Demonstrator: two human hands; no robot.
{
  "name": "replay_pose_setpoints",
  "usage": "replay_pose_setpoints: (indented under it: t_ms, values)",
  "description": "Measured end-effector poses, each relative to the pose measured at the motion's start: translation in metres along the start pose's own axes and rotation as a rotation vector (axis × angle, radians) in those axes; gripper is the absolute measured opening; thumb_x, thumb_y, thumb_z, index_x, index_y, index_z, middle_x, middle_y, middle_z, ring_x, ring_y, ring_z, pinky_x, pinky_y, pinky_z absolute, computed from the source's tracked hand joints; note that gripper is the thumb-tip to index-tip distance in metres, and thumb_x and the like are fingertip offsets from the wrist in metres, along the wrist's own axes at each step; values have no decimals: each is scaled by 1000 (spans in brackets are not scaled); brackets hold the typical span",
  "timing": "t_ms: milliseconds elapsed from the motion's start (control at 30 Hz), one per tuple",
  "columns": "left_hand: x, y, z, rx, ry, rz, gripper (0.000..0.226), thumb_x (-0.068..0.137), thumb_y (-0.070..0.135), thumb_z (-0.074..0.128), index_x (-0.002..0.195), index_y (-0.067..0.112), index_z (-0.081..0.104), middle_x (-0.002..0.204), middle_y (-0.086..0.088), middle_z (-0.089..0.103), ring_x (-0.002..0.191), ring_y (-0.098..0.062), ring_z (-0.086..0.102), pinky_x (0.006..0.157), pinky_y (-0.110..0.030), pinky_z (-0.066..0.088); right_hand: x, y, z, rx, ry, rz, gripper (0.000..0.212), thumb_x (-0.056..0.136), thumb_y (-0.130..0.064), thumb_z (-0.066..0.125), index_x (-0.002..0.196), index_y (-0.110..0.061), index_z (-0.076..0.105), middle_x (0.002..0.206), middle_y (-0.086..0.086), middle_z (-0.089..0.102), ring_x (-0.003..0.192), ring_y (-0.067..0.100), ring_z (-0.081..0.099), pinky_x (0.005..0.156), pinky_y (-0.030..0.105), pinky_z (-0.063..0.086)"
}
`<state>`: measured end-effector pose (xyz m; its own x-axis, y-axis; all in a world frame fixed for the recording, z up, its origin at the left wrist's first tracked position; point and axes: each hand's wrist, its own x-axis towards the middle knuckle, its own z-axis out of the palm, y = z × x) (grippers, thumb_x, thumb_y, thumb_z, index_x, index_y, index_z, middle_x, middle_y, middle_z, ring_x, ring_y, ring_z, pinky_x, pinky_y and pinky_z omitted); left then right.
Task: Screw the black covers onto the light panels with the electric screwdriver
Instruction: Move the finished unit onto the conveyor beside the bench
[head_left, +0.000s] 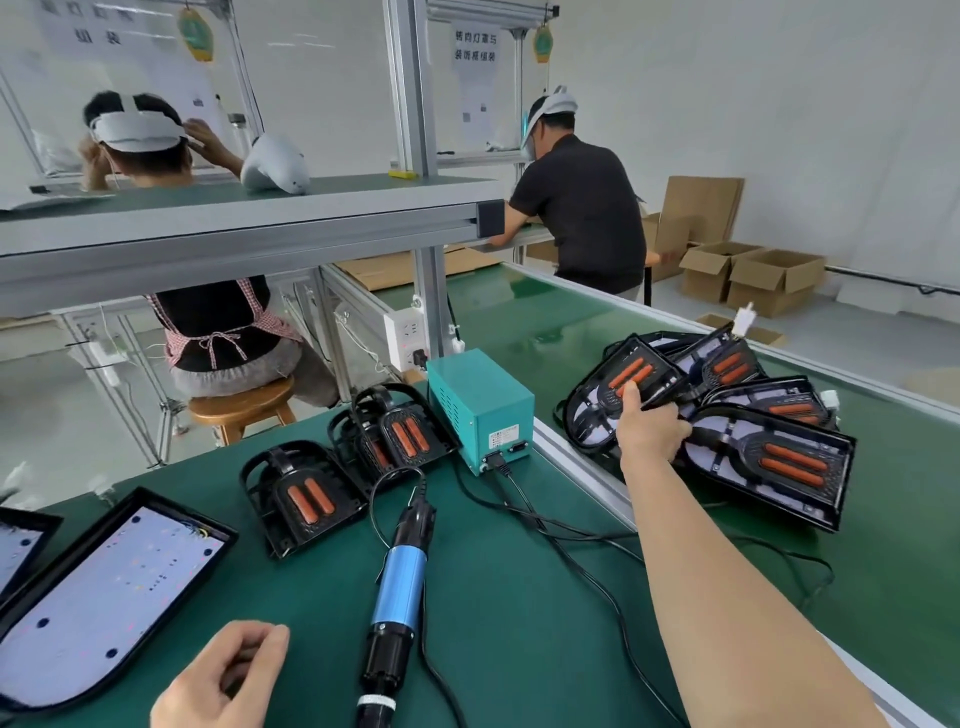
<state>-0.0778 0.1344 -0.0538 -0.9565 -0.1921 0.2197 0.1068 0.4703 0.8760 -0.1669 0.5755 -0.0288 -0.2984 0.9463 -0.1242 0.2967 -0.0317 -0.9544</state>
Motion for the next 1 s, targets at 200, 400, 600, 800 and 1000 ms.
replay_pose_setpoints:
  t_ms: [200,400,600,800,1000]
  values:
    - [0,-3,-1,-9,-13,-14,14,84,15,76,71,17,74,67,4,72,75,2,62,65,8,36,4,8,-2,29,-11,-28,75,88,-38,78,138,5,43,140,27,52,120,43,60,99,51,51]
    - [0,-2,-4,-27,-46,-44,11,85,17,75,74,16,74,70,2,72,75,2,61,62,6,36,-16,14,-2,222,38,-10,38,91,-7,70,125,-5,55,133,18,55,99,30,62,95,44,52]
    - [2,-2,-6,-34,-79,-55,11,86,19,75,74,16,74,71,4,73,76,1,62,62,3,37,-35,30,3,209,-71,-11,45,100,2,43,140,-11,60,147,13,46,93,24,55,83,36,51]
    - [4,-6,-6,-29,-84,-54,12,86,19,74,74,17,73,70,-1,72,69,-9,62,61,-1,39,-65,25,6,259,-131,26,56,97,2,40,150,-15,49,148,8,46,72,18,48,67,29,42]
    - [1,-8,-8,-66,-108,-72,17,90,23,70,73,19,71,71,2,71,71,-13,62,62,-12,43,-143,12,12,362,-315,-40,49,94,5,47,137,-15,60,137,14,58,101,38,59,86,38,51]
